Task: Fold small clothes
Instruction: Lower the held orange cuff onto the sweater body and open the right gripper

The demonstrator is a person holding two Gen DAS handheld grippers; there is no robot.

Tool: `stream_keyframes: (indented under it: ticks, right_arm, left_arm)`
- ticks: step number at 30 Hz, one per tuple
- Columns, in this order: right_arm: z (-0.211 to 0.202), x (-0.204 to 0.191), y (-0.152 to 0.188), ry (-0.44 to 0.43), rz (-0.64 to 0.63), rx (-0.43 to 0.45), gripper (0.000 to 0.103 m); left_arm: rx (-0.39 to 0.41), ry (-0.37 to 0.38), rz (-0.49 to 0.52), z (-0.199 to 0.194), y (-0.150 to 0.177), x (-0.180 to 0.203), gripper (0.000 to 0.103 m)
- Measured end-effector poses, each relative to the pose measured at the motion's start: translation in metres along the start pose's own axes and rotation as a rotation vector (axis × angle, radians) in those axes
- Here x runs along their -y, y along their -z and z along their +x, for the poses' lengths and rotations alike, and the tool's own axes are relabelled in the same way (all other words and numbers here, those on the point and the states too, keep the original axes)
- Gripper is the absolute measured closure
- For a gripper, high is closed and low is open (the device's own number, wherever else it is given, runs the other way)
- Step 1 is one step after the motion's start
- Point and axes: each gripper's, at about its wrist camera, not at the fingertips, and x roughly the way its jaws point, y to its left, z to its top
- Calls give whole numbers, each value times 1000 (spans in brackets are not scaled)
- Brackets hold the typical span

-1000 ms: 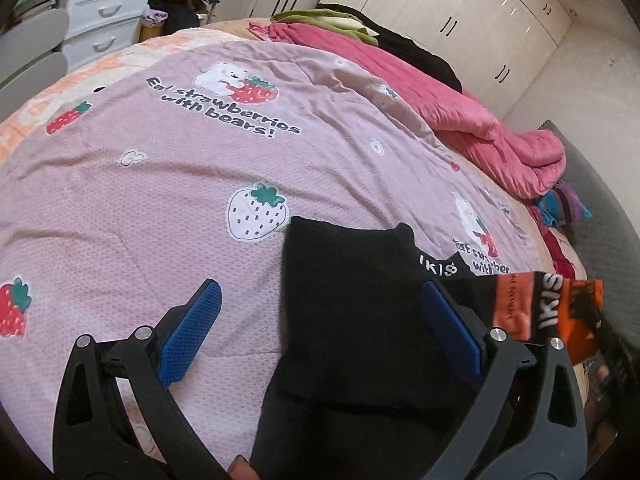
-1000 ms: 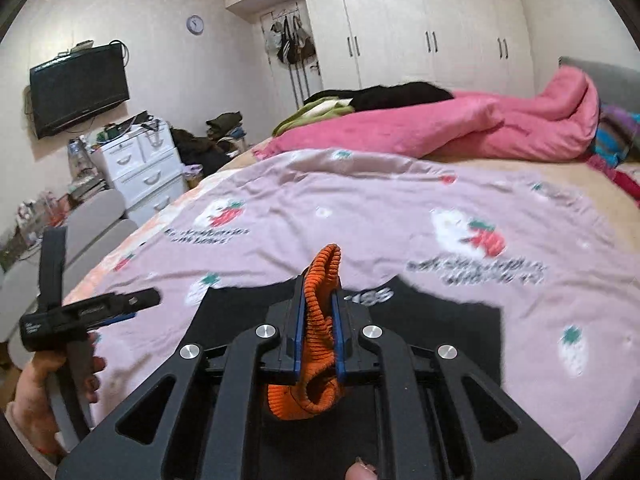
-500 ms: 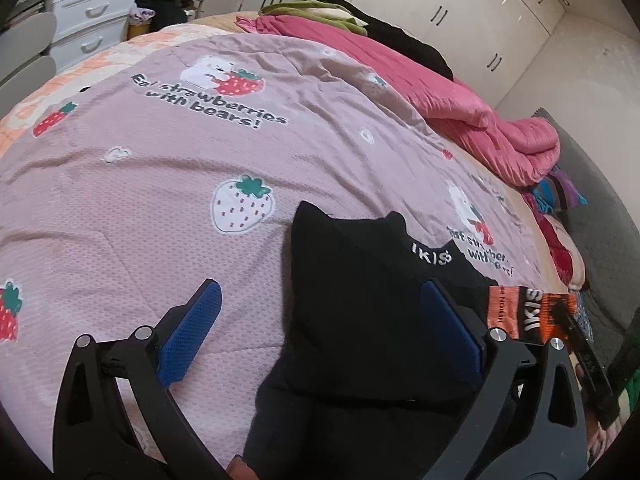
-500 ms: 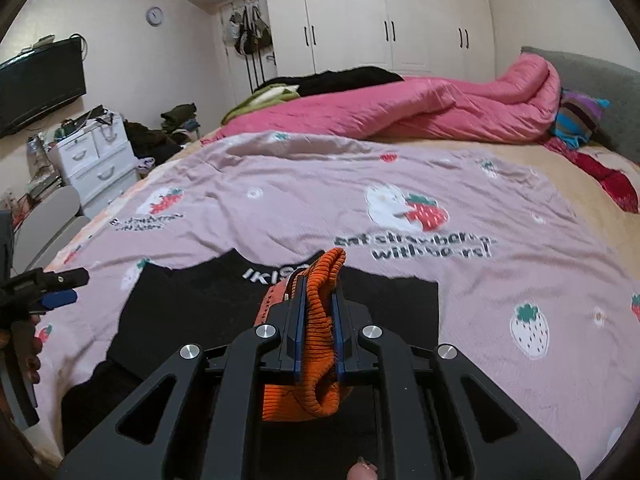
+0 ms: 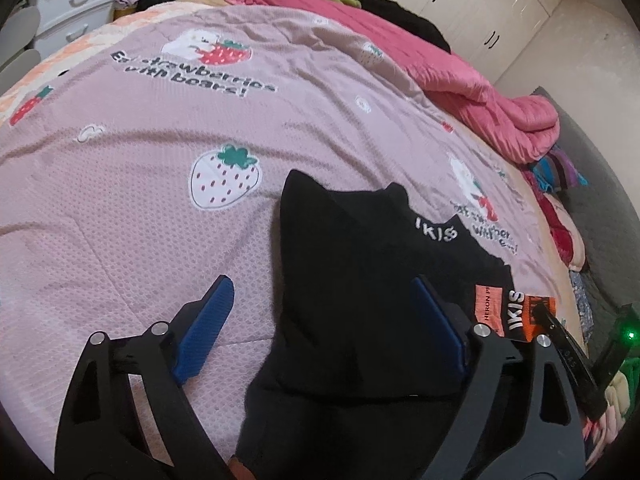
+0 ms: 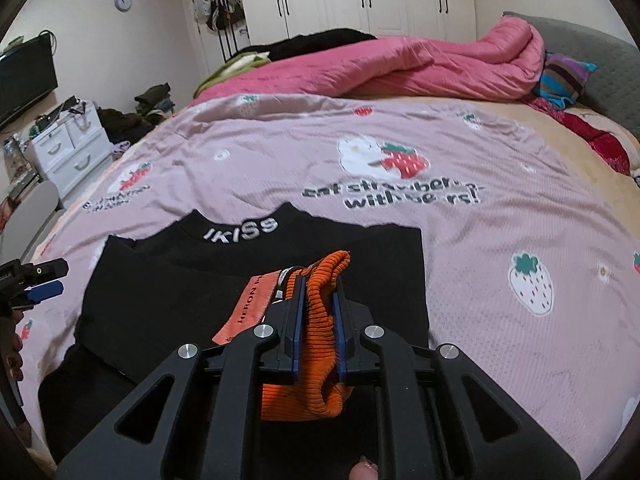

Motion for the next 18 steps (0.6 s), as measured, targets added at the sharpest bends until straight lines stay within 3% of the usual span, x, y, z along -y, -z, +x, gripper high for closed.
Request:
stream_keyframes:
  ticks: [4,7,10,18]
  right_arm:
    - [2,2,3,28,0,-13,89]
    - [0,6,4,30,14,-9,75]
    - [-3,7,5,28,19,-7,73]
    - [-1,-14,20,-8,-68,-67,51]
  left_arm:
    - [-27,-6,-2,9,2,-1,21]
    - [-41,-15,12,14,5,2,21]
    - [-48,-35,23,20,6,4,21]
    - [-80,-85,20,34,9,-5,21]
